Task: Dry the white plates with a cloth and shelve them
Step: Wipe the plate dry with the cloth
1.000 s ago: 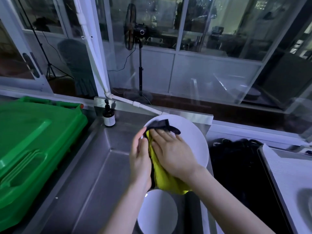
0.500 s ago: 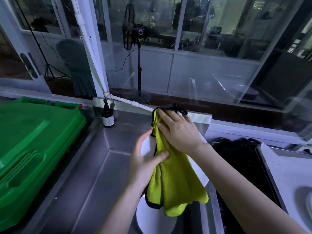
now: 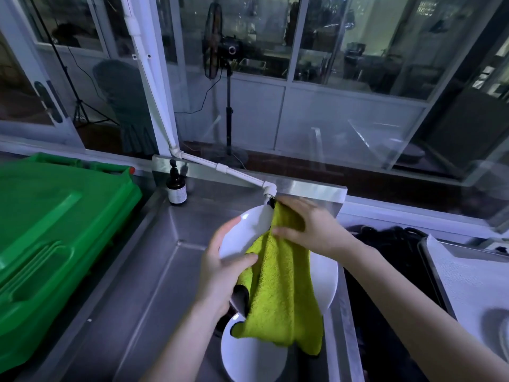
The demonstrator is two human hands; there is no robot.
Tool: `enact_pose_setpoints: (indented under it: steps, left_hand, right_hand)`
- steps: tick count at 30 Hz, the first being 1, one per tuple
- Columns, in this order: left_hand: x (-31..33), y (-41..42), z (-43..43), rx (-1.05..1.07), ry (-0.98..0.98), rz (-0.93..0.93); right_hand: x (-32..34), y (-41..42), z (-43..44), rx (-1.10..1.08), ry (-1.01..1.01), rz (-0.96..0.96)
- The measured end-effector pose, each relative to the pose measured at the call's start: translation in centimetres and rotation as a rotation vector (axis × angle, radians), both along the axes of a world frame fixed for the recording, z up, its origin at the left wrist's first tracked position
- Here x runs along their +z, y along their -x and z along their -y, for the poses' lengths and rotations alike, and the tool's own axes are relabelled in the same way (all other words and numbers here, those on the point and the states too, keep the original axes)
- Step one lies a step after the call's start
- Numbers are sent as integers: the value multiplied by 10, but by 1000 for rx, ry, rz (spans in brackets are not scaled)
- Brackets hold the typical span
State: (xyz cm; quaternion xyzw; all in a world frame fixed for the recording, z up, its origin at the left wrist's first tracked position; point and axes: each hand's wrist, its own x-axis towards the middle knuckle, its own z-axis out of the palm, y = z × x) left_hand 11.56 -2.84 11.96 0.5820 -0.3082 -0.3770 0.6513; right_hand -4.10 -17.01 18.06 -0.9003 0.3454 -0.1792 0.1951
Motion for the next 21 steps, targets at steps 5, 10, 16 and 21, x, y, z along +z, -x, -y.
enact_pose_setpoints:
  steps: [5,10,16,21]
  left_hand:
    - [9,-8,-3,-106,45,124]
    - [2,-15,1,-88,63,97]
    - [-5,-19,-3,79,84,-5]
    - [-16,-21,5,280,100,-197]
  right_hand:
    - [10,3,7,-45,-232,-6]
    - [11,4,6,-99,-422,131]
    - [-12,25,-16,-222,-814,481]
    - [-49,23,-59,-485,-911,771]
